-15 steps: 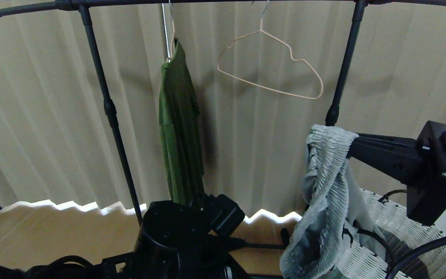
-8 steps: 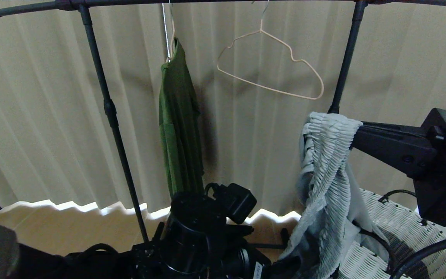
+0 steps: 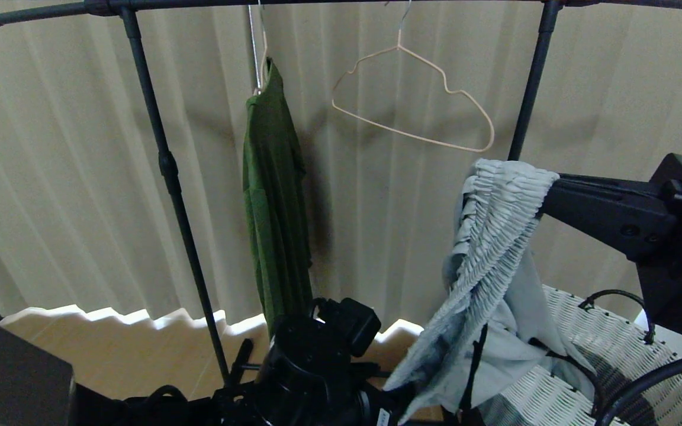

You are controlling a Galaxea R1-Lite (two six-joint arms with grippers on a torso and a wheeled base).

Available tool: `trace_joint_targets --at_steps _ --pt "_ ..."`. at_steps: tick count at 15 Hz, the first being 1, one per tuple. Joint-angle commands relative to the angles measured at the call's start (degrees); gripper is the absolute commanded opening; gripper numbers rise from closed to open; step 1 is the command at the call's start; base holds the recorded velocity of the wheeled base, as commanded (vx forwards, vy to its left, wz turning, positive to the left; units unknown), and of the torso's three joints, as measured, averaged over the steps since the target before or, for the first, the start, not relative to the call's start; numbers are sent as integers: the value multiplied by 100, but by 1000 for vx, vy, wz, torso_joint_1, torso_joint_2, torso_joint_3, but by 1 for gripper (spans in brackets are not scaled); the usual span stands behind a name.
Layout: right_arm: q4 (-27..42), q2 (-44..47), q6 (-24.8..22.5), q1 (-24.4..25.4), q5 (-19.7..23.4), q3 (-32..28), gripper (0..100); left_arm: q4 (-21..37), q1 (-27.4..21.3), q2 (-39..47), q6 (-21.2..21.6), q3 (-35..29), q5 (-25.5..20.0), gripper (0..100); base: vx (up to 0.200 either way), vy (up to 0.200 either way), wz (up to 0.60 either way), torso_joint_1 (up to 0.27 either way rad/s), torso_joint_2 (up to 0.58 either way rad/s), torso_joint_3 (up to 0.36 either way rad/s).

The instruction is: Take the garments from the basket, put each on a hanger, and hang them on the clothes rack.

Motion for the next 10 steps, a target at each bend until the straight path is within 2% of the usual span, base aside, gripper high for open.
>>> trace_joint_targets --at_steps 1,2,4,5,6,7,9,10 --pt "-5 15 -3 -8 2 -10 0 8 8 -367 21 225 17 0 0 0 0 0 0 0" --pt "-14 173 -3 -34 -7 -10 0 -19 0 -798 241 665 175 0 0 0 0 0 0 0" --pt "-5 323 -3 -219 -7 16 0 -221 -18 -1316 504 1148 667 0 0 0 0 0 0 0" --pt "3 419 -3 -360 -16 42 0 -396 43 -1923 821 1464 843 0 0 0 0 0 0 0" --pt "-5 551 -11 -527 -24 42 0 -133 492 -2740 1207 1464 799 0 0 0 0 0 0 0" --pt "-5 648 -20 -641 -33 7 0 342 896 -3180 1497 1218 782 0 0 0 0 0 0 0" --pt "-14 762 -47 -852 -42 -46 0 1467 1467 -3821 1638 383 527 0 0 0 0 0 0 0" --pt "-14 780 -47 -1001 -51 -63 0 2293 1793 -4050 1638 -329 219 0 0 0 0 0 0 0"
